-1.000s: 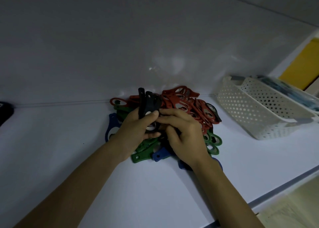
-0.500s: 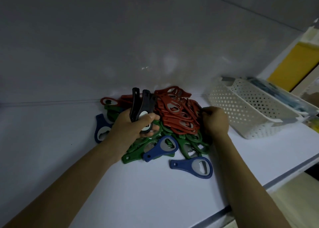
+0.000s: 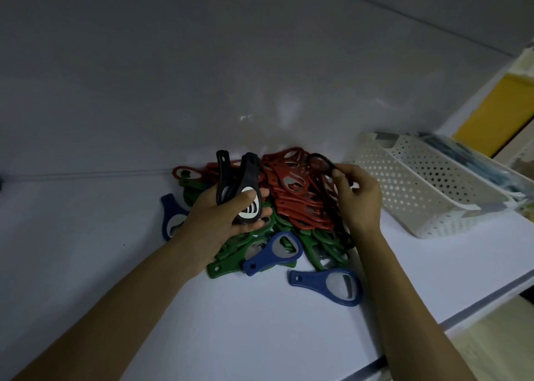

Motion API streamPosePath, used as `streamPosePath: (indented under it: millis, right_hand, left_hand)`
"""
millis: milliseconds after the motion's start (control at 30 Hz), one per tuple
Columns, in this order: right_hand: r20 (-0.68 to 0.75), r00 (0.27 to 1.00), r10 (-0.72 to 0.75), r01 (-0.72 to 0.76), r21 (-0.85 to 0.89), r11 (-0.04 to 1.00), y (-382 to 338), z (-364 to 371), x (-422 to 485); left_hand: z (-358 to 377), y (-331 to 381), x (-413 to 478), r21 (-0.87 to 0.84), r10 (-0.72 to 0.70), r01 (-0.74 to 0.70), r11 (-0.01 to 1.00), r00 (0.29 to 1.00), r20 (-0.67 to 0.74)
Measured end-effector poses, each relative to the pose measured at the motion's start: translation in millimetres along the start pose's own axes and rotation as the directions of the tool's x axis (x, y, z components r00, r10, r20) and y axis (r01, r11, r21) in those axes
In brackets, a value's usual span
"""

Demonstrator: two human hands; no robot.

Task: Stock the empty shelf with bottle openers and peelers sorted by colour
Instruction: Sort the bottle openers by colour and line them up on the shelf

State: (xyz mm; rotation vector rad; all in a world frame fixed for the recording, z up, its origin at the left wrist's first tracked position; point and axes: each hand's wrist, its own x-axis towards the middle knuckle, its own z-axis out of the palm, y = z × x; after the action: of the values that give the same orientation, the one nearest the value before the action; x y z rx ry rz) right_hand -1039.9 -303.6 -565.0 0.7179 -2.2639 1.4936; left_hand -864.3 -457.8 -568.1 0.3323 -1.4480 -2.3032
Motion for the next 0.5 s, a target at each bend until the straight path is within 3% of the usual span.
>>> streamPosePath:
  millis: [133,300,367,500]
  right_hand:
    - [0.020,0.966,-0.259,0.257,0.052,0.965,-33.4,5.7,-7.9]
    - [0.192,0.820,-0.540,0.525,0.127,0.842,-59.0,19.5,-30.5]
    - [0.276,0.786,-0.554,0.546,0.112,0.830,-56.1,25.8,-42.5]
    - [0.292,0.814,-0.503,0.494,0.109,0.863,-56.4,30.6,-50.7]
  left_hand:
    - [-0.3,0.2,2.4,-0.025,-0.022,0.022,0.999,1.000,-0.014]
    - [1.4,5.6,3.6,-0.125,-0.098,0.097,0.987,0.995,-0.006]
    - [0.8,6.4,2.7,-0.153,-0.105,0.102,0.983,0.994,-0.010]
    - [-2.5,7.2,0.5,-0.132,-0.089,0.085,0.988,0.996,-0.023]
